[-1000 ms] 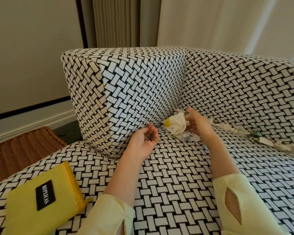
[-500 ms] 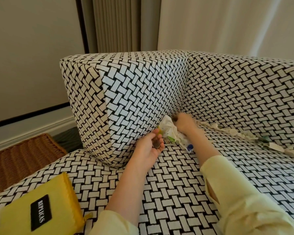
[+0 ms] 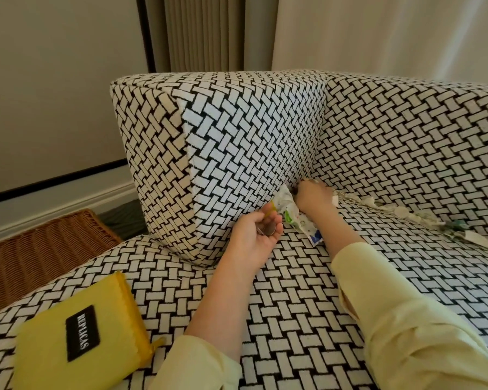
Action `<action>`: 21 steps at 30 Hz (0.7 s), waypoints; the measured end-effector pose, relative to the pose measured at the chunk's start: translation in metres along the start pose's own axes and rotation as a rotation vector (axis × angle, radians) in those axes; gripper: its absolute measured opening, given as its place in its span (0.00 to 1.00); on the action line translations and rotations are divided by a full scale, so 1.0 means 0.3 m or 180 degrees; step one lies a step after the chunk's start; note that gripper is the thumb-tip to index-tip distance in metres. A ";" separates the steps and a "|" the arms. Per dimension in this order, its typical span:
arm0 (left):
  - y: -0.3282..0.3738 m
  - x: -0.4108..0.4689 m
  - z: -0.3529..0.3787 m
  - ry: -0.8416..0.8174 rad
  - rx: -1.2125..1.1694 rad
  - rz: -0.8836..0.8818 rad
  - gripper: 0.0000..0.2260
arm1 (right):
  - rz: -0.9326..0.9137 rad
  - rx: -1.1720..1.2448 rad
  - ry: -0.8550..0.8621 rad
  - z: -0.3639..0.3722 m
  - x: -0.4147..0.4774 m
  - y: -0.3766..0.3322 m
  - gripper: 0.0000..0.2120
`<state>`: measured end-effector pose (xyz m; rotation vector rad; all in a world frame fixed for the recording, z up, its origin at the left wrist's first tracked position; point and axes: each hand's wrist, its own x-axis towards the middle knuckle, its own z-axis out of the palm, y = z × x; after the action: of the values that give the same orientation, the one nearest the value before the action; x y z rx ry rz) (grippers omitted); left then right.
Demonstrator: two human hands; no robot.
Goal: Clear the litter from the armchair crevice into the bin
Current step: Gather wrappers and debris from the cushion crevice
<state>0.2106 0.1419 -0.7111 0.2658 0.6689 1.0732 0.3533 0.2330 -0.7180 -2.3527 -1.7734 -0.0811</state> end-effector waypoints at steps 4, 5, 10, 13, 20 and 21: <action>0.000 -0.014 -0.004 0.0019 -0.0070 0.0023 0.13 | 0.0240 -0.0193 -0.0223 0.006 0.018 -0.034 0.17; 0.002 -0.013 -0.005 0.0019 -0.0068 0.0019 0.13 | 0.0312 -0.0170 -0.0236 0.005 0.023 -0.044 0.17; 0.005 -0.011 -0.004 0.0020 -0.0155 -0.0040 0.13 | 0.0482 0.0296 0.0113 0.004 0.017 -0.032 0.11; 0.009 -0.021 -0.007 -0.0006 -0.0212 -0.0057 0.12 | 0.0556 0.0432 0.0163 -0.011 0.009 -0.023 0.08; 0.008 -0.045 -0.018 0.0040 -0.0281 -0.0051 0.13 | 0.0651 0.1130 0.0567 -0.008 -0.009 0.011 0.09; 0.009 -0.051 -0.017 0.0047 -0.0296 -0.0057 0.13 | 0.0611 0.1335 0.0708 -0.020 -0.019 0.018 0.09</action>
<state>0.2009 0.1292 -0.7080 0.1716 0.6316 1.0870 0.3573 0.2250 -0.7136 -2.1014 -1.3069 0.0512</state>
